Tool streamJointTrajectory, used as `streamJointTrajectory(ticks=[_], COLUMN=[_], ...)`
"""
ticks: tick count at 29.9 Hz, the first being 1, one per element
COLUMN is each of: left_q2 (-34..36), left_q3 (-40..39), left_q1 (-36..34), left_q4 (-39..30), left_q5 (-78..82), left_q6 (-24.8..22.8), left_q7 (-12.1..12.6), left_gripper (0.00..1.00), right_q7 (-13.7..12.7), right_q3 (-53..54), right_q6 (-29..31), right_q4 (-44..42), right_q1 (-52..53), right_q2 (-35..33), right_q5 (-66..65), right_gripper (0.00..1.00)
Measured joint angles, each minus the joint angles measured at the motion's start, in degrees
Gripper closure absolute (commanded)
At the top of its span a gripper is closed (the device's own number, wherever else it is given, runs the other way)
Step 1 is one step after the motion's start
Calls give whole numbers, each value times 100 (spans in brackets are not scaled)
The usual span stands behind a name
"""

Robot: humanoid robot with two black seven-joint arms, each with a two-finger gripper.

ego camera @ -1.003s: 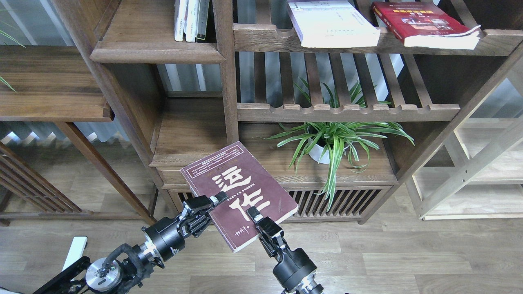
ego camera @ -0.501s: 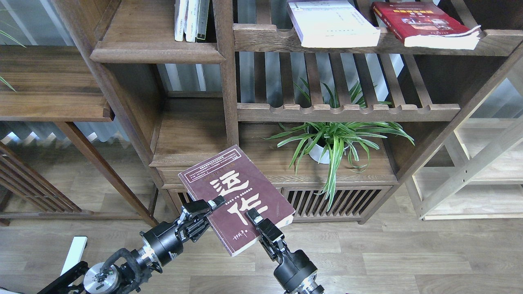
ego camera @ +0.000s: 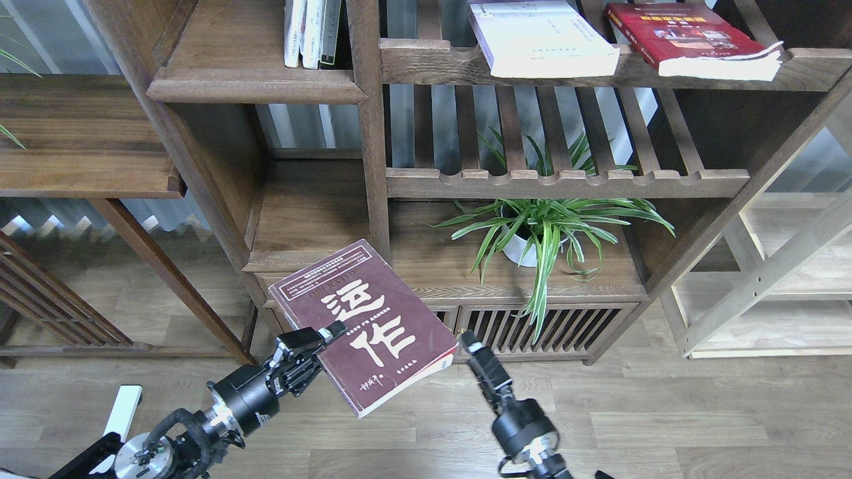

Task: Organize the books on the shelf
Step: 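Grasp the book with the left gripper and release the right gripper, then lift the book with the left gripper up toward the top shelf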

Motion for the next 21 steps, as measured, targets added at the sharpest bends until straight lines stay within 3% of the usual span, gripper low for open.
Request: streamJointTrajectory(ticks=[10,21], left_q2=[120,75], left_q3=[-1004,-2441], left_q1=[234,1261], left_q4=[-236,-2347], left_q5=[1220,2951], left_q6=[0,0], left_q7=[0,0], left_gripper=[99,98], right_q7=[60,61], right_q3=[992,1261], right_q6=[48,51], right_q4=[-426,-729], right_q1=[-228,-316], right_q2=[-219,-151], right_q5=[260,522], right_gripper=[1,1])
